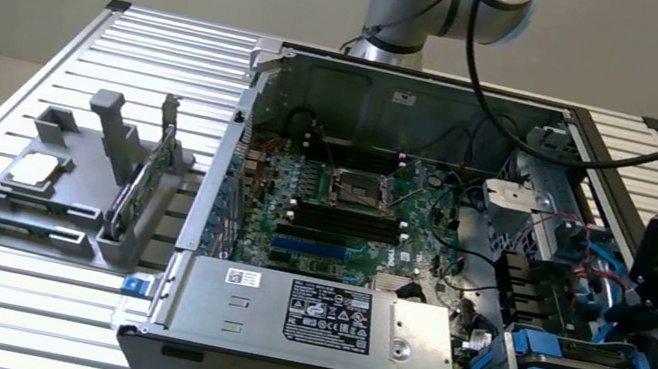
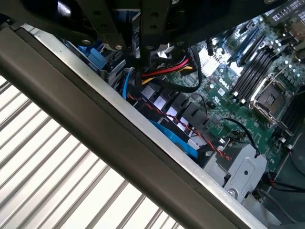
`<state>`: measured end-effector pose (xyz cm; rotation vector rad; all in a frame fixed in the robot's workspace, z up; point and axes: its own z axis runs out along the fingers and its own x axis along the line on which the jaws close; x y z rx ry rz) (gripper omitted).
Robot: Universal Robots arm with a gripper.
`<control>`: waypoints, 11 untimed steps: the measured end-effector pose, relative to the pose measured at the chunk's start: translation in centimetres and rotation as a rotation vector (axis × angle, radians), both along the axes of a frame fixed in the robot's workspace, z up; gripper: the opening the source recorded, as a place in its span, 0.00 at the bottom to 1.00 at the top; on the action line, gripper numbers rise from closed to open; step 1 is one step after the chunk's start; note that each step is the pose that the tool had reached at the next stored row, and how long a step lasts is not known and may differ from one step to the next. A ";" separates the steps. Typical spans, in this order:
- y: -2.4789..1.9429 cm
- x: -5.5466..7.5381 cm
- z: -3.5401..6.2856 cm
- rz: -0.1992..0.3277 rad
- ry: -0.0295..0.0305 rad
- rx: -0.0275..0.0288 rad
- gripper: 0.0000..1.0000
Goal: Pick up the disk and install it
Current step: 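Insert the first disk wire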
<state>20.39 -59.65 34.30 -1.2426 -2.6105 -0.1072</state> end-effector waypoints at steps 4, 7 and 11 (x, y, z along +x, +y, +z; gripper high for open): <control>0.00 0.0 0.00 -0.020 0.0286 0.0017 0.16; -0.01 0.0 0.03 -0.036 0.0343 0.0040 0.16; -0.02 -0.1 0.05 -0.063 0.0362 0.0050 0.16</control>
